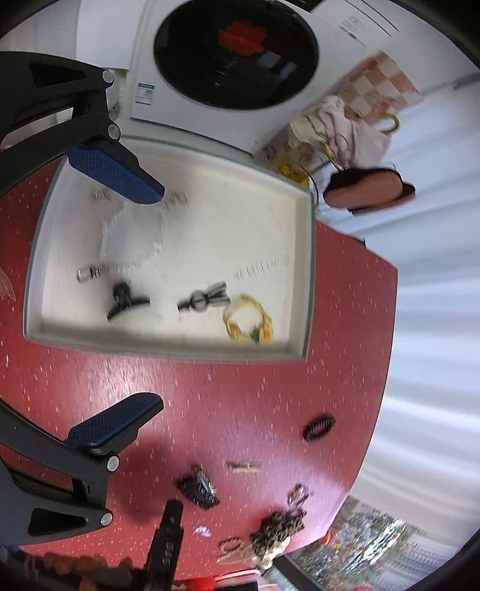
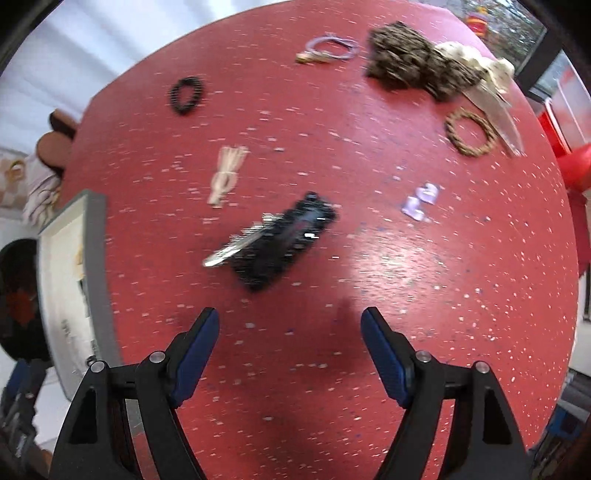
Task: Organize jewelry
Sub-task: 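Move both tools back over the black beaded clip and silver barrette, then grasp the silver barrette with the left tool while the right tool grasps the black beaded clip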
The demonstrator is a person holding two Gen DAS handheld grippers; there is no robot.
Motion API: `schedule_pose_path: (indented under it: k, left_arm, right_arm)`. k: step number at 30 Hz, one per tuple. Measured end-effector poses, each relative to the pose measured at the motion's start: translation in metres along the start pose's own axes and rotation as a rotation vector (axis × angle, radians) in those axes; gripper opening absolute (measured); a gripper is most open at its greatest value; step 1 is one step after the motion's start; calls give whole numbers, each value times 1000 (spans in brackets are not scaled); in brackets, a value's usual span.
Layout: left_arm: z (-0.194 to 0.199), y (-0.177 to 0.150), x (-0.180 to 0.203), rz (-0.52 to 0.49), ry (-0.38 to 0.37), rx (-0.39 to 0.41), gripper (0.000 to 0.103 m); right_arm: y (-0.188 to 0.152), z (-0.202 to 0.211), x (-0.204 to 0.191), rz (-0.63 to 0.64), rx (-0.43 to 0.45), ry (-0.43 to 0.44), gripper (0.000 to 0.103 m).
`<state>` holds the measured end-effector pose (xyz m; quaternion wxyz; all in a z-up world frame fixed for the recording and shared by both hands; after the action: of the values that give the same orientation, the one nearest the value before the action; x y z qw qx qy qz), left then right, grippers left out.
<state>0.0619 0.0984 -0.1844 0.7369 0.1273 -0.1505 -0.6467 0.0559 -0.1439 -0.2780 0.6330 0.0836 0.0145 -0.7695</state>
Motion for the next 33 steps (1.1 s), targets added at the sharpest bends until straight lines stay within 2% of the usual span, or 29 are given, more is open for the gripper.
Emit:
schedule_pose_path:
  k: [6, 15, 21, 24, 30, 31, 33]
  left_arm:
    - [-2, -1, 26, -31, -25, -11, 102]
    - [-8, -3, 49, -56, -43, -29, 102]
    - [-11, 0, 64, -85, -54, -32, 102]
    - [-14, 2, 74, -100, -64, -34, 102]
    - [-26, 1, 107, -149, -112, -63, 102]
    - [-29, 0, 114, -159, -124, -73, 102]
    - [-34, -2, 130, -181, -155, -88, 102]
  right_arm:
    - [5, -13, 8, -25, 2, -34, 81]
    - [33, -32, -14, -63, 24, -47, 81]
    - [51, -40, -28, -21, 33, -105, 82]
    - [52, -40, -29, -6, 41, -116, 78]
    - [47, -30, -18, 22, 66, -118, 44]
    - [47, -30, -16, 34, 63, -128, 29]
    - [46, -28, -12, 43, 71, -103, 27]
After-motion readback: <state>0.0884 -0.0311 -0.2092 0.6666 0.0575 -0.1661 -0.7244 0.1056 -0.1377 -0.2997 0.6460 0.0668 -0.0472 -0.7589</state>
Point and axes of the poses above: each gripper's, at about its wrist camera, not at the fingertips, and z roughly against the way its jaws point, x to its right, y to its top, the point moved 8 cm from there along -z, roughly the way its jaws point, and after that the axes turned 14 degrees about z, right-handed, at the moved point
